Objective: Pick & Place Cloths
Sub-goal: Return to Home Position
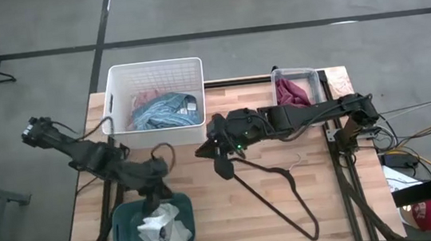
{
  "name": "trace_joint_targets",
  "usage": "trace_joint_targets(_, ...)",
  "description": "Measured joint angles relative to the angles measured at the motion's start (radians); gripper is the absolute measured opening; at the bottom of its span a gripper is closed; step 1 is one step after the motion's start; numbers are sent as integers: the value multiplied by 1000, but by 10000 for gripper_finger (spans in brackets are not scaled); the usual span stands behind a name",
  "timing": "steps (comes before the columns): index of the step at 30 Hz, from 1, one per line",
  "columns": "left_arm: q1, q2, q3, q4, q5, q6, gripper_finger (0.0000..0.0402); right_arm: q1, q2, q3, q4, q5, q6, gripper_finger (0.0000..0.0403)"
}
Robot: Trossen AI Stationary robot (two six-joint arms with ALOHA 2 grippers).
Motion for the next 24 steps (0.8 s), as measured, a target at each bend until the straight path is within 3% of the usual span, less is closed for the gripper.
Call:
trace_joint_targets(5,-10,-82,-17,161,-298,83,11,-14,-7,-1,37,-21,-14,10)
trace_joint_targets(10,-27,-189,-18,173,-517,132,7,-15,-21,-1,28,-22,-35,8)
trace_joint_targets(14,-27,-289,-17,20,-542,193,9,-14,-47,-2,1,-22,-71,8)
trace_joint_targets(19,-27,-379,-23,-199,-475,220,21,-40,-95,-2,-123,62,-123,8)
trace_joint_targets(21,-28,-400,-49,-206,-513,230,22,-44,-108,-2,-166,65,-109,8)
trace_joint_targets(24,-27,-422,-93,-146,-536,364,23,-41,-124,-2,-160,64,-114,8)
